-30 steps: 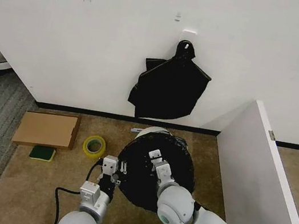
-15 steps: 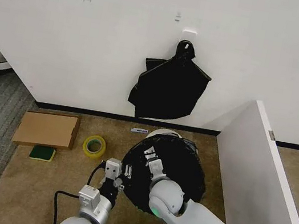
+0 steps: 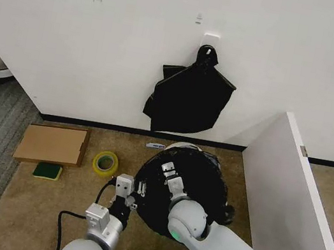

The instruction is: Place the garbage bag over the trash bin.

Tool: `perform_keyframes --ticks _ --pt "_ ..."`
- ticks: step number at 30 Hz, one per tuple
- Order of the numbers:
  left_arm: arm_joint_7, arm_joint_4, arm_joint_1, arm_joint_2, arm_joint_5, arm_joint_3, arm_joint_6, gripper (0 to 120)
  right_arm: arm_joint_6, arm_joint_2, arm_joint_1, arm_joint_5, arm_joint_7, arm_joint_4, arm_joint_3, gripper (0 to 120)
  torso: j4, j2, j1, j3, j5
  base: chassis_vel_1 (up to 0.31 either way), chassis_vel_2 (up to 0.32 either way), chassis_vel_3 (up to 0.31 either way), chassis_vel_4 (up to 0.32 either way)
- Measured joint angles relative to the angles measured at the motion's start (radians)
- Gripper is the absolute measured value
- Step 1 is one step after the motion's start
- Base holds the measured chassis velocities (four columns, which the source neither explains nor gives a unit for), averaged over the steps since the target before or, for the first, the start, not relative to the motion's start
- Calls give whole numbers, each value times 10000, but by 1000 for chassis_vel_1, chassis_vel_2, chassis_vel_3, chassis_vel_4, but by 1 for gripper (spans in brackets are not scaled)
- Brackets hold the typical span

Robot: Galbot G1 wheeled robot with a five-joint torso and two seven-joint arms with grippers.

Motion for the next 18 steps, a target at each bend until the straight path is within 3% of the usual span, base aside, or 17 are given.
perform_keyframes --ticks 8,18 --pt "-199 511 -324 -74 -445 -634 -109 0 -139 -656 -521 305 -746 1491 421 0 0 0 0 0 2 0 0 0 0" --pt "-438 656 -497 -142 -1070 -973 -18 0 -156 -1619 -1590 429 -1494 3306 1295 30 1 0 0 0 1 0 0 0 0"
